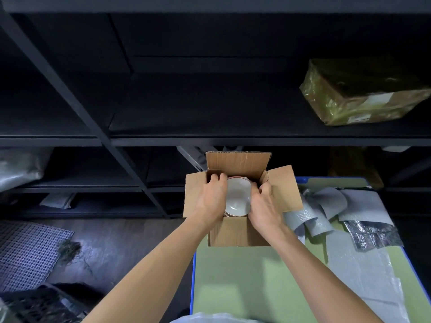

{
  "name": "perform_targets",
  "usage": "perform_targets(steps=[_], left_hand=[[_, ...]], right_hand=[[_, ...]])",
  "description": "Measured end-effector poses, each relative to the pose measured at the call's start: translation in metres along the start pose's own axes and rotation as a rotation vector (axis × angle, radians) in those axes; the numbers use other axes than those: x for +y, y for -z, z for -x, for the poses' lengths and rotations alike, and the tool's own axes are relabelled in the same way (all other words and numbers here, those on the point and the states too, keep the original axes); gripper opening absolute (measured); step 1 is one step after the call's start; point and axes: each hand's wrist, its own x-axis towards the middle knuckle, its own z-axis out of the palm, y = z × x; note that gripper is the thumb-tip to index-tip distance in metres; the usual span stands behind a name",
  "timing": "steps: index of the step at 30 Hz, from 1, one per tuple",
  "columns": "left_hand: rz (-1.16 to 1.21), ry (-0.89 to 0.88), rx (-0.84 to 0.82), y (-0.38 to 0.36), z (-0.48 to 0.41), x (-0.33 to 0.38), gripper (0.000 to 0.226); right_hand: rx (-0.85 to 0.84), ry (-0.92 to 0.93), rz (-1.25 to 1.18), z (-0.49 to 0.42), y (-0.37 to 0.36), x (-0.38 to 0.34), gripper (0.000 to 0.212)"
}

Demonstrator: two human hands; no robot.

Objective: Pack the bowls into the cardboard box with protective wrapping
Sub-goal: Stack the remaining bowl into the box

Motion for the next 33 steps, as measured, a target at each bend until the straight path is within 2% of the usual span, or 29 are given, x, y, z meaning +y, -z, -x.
perform_targets(steps=[5,7,11,15,20,23,25,28,33], left_hand=[[-0.013,-0.040,-0.020,0.001,0.011,-0.002,0.047],[0.012,-0.050,-0.005,0.001,0.019,-0.003,0.045],[0.015,-0.127,0.035,-0.003,0.043,-0.008,0.026],[0.071,-0.265,0.115,-0.016,0.070,-0.013,0.026],[0.013,-0.360,0.204,-0.019,0.090,-0.011,0.023],[-0.010,-0.358,0.213,-0.020,0.100,-0.007,0.029],[-0.018,-0.361,0.201,-0.021,0.106,-0.002,0.026],[-0.009,-0.395,0.185,-0.024,0.113,0.010,0.017],[0.096,-0.445,0.165,-0.033,0.125,0.035,0.021]], right_hand=[[0.001,-0.005,0.006,0.004,-0.001,0.005,0.056],[0.001,0.005,0.010,0.007,-0.002,0.007,0.048],[0.078,0.069,0.008,0.018,-0.006,0.013,0.024],[0.167,0.187,-0.008,0.034,-0.008,0.020,0.026],[0.246,0.312,0.018,0.064,-0.004,0.029,0.028],[0.257,0.310,0.027,0.081,-0.003,0.040,0.041],[0.263,0.315,0.021,0.091,-0.004,0.048,0.045],[0.271,0.309,-0.016,0.103,-0.004,0.058,0.046],[0.256,0.220,-0.058,0.119,-0.009,0.083,0.047]])
